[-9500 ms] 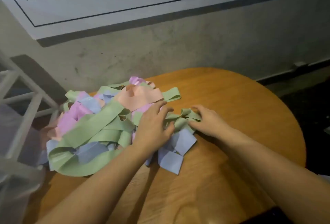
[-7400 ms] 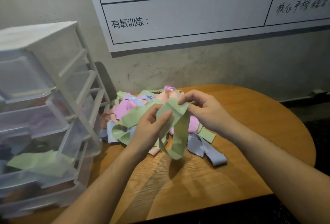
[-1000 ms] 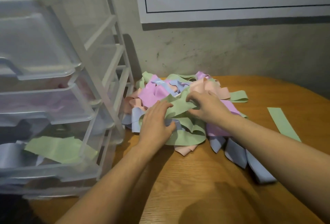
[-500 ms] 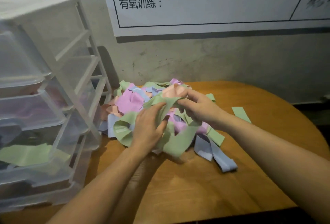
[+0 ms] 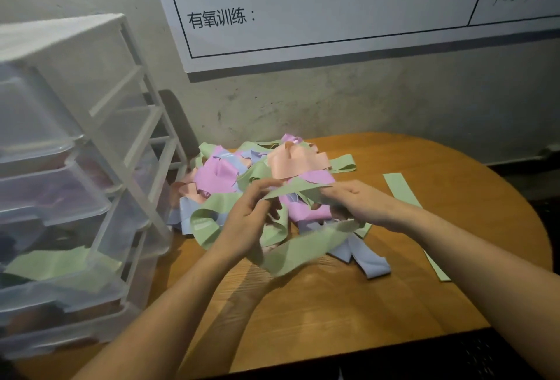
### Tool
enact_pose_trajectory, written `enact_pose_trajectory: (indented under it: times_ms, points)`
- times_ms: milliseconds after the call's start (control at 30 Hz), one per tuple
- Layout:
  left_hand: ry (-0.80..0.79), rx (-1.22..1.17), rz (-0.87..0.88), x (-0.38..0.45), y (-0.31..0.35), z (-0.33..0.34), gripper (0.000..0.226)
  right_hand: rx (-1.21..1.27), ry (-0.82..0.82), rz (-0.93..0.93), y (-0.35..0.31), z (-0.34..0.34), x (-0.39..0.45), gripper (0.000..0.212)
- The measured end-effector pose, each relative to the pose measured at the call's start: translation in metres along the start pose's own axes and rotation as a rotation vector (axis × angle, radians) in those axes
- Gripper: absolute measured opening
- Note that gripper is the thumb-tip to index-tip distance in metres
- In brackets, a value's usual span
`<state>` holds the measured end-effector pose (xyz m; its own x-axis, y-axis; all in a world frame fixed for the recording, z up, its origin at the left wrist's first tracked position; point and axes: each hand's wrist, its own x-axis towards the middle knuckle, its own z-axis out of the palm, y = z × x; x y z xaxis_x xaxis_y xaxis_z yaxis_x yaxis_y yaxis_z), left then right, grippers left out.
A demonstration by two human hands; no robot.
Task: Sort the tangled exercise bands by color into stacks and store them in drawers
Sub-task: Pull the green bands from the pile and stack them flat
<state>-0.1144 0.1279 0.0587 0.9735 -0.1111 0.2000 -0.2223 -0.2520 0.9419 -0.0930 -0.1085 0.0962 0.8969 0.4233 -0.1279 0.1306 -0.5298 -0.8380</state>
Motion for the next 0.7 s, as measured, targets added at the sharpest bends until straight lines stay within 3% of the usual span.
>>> enact_pose_trajectory:
  times_ms: [200,433,633,700]
  points:
    - [-0.105,0.065,-0.048,-0.011,0.007,-0.003,0.025,0.028,0.023,-0.009,0.006,-0.006,-0.01,0.038]
    - [-0.171,0.097,-0.068,-0.025,0.005,0.005,0.022,0.418,-0.251,0.045,0.016,-0.015,-0.027,0.043]
    - [-0.133,0.159,-0.026,-0.027,-0.004,0.004,0.016,0.449,-0.169,0.141,0.022,-0.03,-0.036,0.035]
    - [-0.129,0.205,-0.02,-0.028,-0.009,0.001,0.027,0.492,-0.152,0.141,0.022,-0.035,-0.038,0.032]
